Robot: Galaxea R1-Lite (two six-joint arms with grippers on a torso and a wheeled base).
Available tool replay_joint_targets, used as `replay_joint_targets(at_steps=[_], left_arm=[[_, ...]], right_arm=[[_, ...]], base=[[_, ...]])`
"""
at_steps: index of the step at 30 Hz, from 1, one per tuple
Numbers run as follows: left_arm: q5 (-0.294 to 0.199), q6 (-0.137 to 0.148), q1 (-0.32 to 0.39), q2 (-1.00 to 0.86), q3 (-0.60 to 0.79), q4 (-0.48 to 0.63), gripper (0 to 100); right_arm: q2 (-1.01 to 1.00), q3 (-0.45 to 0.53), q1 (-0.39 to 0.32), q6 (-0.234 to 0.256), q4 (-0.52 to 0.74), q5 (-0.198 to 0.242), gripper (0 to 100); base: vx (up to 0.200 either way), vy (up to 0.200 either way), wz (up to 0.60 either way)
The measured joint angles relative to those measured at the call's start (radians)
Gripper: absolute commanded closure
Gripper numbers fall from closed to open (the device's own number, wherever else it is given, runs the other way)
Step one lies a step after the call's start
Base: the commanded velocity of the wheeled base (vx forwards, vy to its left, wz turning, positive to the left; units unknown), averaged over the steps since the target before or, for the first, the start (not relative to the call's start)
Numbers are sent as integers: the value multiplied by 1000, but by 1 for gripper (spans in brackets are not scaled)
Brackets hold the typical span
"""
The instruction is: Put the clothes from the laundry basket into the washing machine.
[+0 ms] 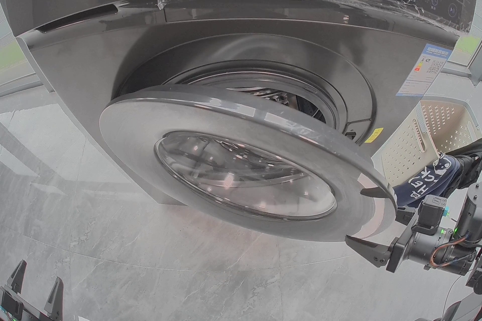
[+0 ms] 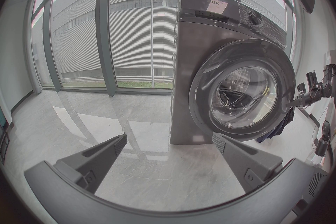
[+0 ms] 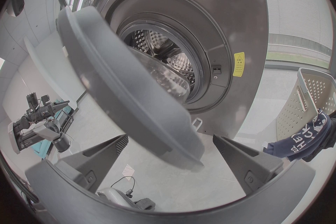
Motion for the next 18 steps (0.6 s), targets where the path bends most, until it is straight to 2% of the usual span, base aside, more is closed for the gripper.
replay_joint_targets(at_steps=[1, 7, 18], left_arm=[[0, 0, 0, 0, 0, 0, 0], [0, 0, 0, 0, 0, 0, 0], [0, 0, 0, 0, 0, 0, 0]], right_arm=[[1, -9, 0, 1, 0, -1, 0], [22, -32, 5, 5, -1, -4, 0], [35, 22, 46, 7, -2, 2, 0]], base=[[0, 0, 0], [-200, 0, 0], [0, 0, 0]])
